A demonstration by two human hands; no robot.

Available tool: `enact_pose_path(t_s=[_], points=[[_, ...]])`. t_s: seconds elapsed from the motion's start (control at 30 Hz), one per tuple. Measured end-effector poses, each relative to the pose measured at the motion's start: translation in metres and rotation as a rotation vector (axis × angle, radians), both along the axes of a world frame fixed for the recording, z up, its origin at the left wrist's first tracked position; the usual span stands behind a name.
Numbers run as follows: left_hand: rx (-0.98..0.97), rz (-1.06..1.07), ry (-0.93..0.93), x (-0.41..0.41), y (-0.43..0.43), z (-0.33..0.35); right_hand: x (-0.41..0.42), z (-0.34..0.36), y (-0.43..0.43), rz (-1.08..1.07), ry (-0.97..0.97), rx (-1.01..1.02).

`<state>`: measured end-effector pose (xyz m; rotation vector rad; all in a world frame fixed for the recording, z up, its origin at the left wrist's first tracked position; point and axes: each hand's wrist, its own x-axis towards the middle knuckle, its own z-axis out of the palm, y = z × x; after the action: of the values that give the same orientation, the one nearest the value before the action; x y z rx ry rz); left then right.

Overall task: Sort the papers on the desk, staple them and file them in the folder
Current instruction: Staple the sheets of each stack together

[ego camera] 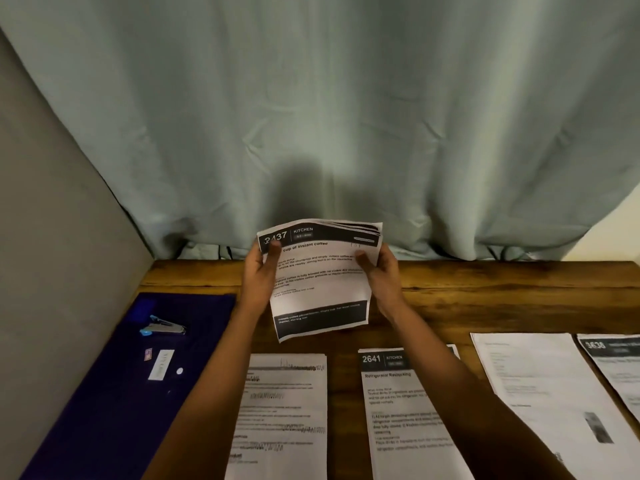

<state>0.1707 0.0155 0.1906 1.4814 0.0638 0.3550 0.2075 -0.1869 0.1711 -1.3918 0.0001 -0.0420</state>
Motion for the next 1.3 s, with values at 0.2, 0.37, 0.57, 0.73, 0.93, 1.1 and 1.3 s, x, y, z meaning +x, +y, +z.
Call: enact_pose_path(t_s=[0.2, 0.37, 0.57, 0.73, 0.93, 1.1, 1.3], points=[[-0.018, -0.044, -0.135, 0.008, 0.001, 0.015, 0.005, 0.023, 0.003, 0.038, -0.144, 0.132], [-0.009, -0.055, -0.165, 0.007, -0.001, 0.015, 0.006, 0.035, 0.002, 0.011, -0.232, 0.145], [-0.065, -0.073, -0.173, 0.005, -0.001, 0.016, 0.009, 0.037, -0.003, -0.041, -0.358, -0.078], [-0.085, -0.078, -0.174, 0.005, -0.001, 0.019, 0.021, 0.041, -0.016, -0.379, -0.848, -1.059], [-0.058, -0.064, -0.203, 0.005, -0.013, 0.024, 0.019, 0.055, 0.012, -0.253, -1.071, -1.272], [-0.097, -0.022, -0.135, 0.005, -0.007, 0.023, 0.025, 0.055, -0.018, -0.296, -0.886, -1.167], [-0.123, -0.036, -0.098, 0.003, -0.007, 0.025, 0.036, 0.048, -0.043, -0.195, -0.618, -0.856]])
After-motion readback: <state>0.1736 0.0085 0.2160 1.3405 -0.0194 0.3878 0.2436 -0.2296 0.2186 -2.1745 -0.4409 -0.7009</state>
